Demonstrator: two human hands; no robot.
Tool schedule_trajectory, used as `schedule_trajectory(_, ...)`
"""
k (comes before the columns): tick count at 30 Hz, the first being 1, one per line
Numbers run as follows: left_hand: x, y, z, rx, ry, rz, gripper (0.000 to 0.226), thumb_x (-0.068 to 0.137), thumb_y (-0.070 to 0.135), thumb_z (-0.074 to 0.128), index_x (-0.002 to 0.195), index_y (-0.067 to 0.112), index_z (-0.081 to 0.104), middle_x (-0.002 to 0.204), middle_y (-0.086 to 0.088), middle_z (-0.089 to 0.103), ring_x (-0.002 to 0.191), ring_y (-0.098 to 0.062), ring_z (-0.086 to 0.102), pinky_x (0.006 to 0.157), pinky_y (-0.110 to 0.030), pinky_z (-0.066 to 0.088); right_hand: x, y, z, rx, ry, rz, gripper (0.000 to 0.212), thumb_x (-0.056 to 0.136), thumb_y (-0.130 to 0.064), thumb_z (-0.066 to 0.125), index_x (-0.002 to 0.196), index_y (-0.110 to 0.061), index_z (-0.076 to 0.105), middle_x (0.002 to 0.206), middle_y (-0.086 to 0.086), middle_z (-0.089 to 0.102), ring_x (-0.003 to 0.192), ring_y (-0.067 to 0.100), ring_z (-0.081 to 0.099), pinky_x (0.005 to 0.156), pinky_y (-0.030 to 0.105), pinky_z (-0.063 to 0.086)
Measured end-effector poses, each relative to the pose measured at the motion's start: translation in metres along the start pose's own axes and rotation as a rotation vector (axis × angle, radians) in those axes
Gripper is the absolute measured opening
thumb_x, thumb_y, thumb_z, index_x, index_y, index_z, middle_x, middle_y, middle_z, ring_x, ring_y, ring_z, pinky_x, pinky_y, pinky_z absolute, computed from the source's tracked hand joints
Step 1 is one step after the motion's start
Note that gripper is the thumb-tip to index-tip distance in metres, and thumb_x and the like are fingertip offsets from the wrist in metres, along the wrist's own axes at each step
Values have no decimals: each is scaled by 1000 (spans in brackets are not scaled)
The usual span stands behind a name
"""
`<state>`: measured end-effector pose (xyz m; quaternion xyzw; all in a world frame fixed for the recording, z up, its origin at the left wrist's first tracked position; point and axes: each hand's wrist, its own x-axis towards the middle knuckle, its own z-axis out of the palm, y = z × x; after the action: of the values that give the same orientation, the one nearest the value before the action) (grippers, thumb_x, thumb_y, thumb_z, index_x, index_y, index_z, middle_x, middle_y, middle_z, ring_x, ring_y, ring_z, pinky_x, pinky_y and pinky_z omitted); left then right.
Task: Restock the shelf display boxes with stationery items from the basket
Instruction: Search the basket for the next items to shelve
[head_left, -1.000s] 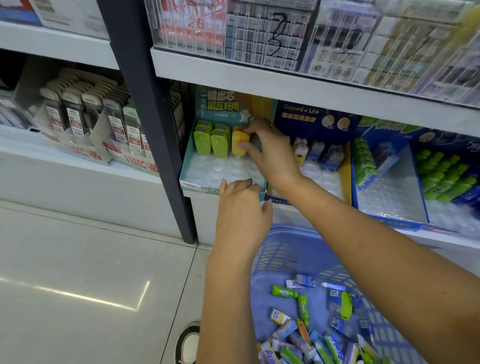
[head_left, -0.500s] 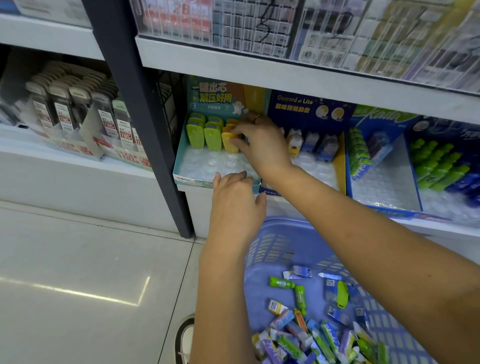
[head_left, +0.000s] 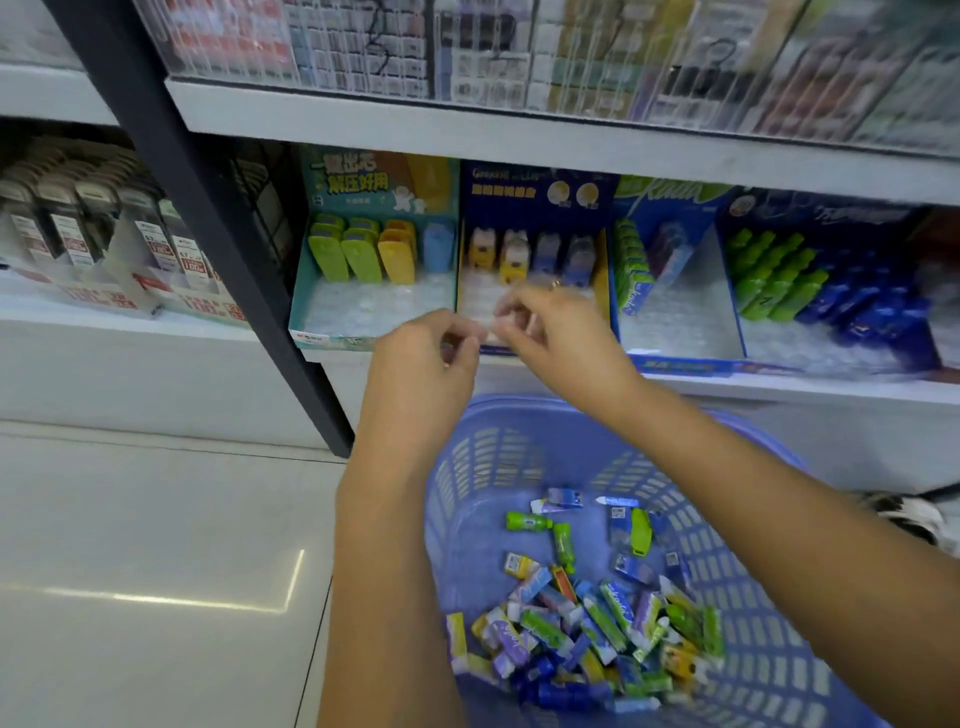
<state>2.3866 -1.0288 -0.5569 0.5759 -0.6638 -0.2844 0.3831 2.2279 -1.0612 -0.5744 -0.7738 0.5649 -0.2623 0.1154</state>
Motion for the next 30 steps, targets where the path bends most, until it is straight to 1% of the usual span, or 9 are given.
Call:
schedule_trajectory(2,-1,1,23,58,-178,-68,14,87,13,57,79,18,67,73,5,67,72,-14,64,65,-22,47,-54,30,0,1,-159,148,14,88,-24,63,90,-10,65,82,5,65,78,22,60,66,25,36)
schedule_trajectory(6,-21,-16,108,326,-699,-187,21,87,8,50,93,1,69,99,-18,68,101,-29,64,87,-37,50,-144,95,33,-228,-880,461,34,85,-25,65,117,-15,60,114,6,64,110,23,58,84,25,42)
schedule_trajectory(10,-66,-59,175,592,-1054,-267,32,89,13,57,117,-1,62,122,-19,62,112,-31,59,87,-33,46,-197,129,63,-194,-1118,579,24,84,-22,69,101,-13,54,104,9,52,92,19,50,77,27,41)
schedule_trajectory(14,-99,-100,203,662,-1017,-399,35,94,15,53,127,3,54,129,-12,58,116,-24,57,56,-2,40,-208,138,77,-161,-1138,549,15,85,-24,67,88,-11,61,96,12,59,89,27,57,78,32,45)
schedule_trajectory(15,-104,-107,208,657,-1013,-428,36,92,16,55,125,2,55,129,-13,58,116,-24,57,61,-2,43,-208,139,78,-118,-1118,547,12,86,-21,67,83,-10,61,94,12,61,86,28,56,75,31,43)
schedule_trajectory(17,-111,-115,214,662,-993,-458,41,85,20,66,121,2,58,128,-16,57,118,-27,54,92,-20,42,-208,142,79,-23,-1064,559,12,85,-16,67,86,-4,69,100,14,68,85,27,60,74,31,45)
schedule_trajectory(19,-115,-118,216,666,-968,-452,40,86,19,64,121,2,57,129,-18,56,121,-29,51,102,-30,35,-210,145,80,52,-1036,553,17,83,-17,71,89,-2,66,100,14,66,81,23,57,74,34,45)
schedule_trajectory(25,-119,-126,213,597,-869,-441,33,88,18,60,116,3,57,124,-17,58,117,-30,53,97,-33,38,-220,145,90,148,-916,584,47,75,-18,78,113,-14,50,88,9,57,85,25,57,79,38,49)
schedule_trajectory(30,-94,-111,199,322,-754,-530,17,87,13,63,96,-1,67,100,-19,69,95,-27,65,87,-35,47,-218,147,90,214,-808,642,25,81,-15,74,99,-9,58,76,-3,50,79,20,53,83,40,51)
